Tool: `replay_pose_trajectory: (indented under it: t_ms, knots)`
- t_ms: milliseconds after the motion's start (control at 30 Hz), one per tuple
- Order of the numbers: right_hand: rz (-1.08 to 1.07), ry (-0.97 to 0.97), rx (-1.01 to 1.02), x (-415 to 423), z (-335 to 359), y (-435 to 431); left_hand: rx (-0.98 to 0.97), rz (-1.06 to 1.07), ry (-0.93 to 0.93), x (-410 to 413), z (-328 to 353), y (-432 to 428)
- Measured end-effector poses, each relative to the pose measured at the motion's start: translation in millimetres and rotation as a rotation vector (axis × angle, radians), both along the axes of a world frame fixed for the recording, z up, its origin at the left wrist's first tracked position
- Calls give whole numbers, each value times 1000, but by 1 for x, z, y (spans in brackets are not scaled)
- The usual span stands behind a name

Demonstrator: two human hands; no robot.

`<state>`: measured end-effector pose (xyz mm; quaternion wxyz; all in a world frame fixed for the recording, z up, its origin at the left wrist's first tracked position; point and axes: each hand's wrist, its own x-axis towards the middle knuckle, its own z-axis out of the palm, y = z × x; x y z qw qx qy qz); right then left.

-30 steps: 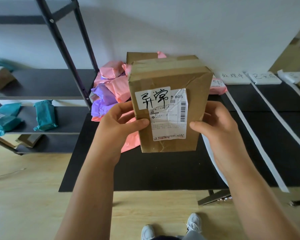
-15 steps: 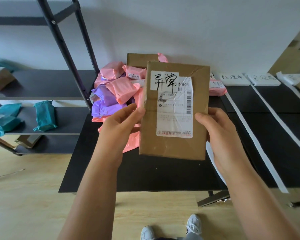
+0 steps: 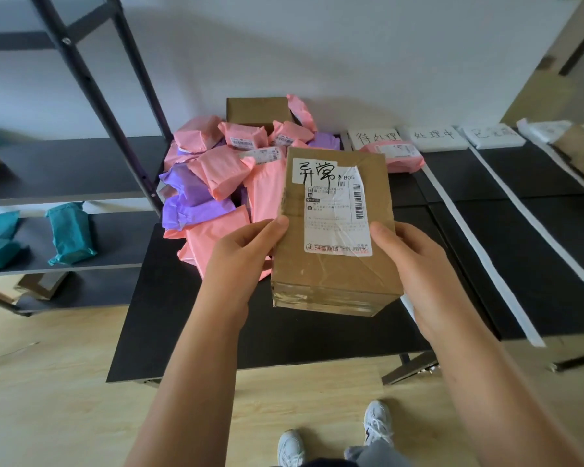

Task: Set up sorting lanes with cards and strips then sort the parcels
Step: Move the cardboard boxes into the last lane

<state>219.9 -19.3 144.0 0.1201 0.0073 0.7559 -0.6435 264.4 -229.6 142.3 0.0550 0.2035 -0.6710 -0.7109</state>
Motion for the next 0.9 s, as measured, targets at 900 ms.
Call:
replay_pose_trajectory:
  t_ms: [900]
  knots:
    - [-313,-37,136,-4,7,338,-71,-325,-125,-59,-21,352]
